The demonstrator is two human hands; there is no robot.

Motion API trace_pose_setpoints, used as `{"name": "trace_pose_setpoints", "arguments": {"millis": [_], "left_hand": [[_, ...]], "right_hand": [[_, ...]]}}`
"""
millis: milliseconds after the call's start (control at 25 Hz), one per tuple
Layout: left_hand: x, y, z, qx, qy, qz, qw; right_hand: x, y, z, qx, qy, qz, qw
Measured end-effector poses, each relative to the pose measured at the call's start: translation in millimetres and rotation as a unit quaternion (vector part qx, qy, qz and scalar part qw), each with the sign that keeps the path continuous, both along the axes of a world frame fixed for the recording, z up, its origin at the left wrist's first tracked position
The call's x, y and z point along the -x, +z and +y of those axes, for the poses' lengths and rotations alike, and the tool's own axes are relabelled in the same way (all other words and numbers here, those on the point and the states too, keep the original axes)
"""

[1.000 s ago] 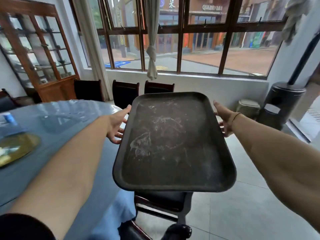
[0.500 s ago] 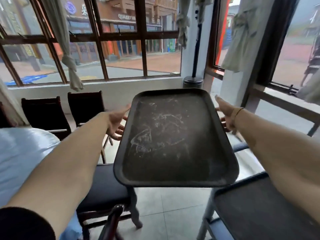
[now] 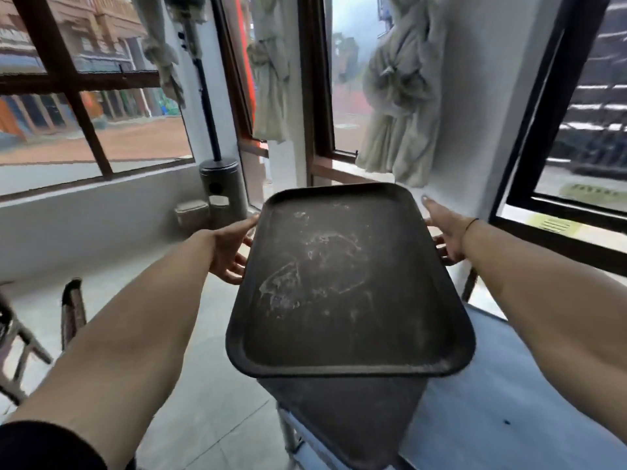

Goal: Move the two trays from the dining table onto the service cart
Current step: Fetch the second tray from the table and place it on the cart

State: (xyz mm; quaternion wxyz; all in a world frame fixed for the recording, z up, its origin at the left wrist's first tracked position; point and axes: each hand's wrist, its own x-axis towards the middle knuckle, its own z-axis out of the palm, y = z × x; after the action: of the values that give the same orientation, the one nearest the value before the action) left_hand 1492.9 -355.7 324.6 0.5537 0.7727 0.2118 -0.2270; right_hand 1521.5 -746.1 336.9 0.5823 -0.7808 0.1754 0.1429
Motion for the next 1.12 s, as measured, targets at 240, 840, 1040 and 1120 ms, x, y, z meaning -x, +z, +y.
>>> {"name": "trace_pose_setpoints", "arguments": {"millis": [240,840,1040,1120], "left_hand": [[-46,-17,-149,0.001,-0.126,0.020,0.992],[-54,-91,-373,0.011,-0.354,0.079,0.932],[-32,-148,-395,-0.025,-0.378,0.131,0.916],[-21,-169,-396,-0.037,-0.379,0.156,0.911]], "right_hand": [[57,-16,-141,-0.009,-0.125,0.020,0.992],[204,-80,-295,-0.003,-0.378,0.065,0.924],[234,-128,-304,-0.010,-0.397,0.106,0.911],[241,-149,-304,-0.017,-0.399,0.122,0.909]]}}
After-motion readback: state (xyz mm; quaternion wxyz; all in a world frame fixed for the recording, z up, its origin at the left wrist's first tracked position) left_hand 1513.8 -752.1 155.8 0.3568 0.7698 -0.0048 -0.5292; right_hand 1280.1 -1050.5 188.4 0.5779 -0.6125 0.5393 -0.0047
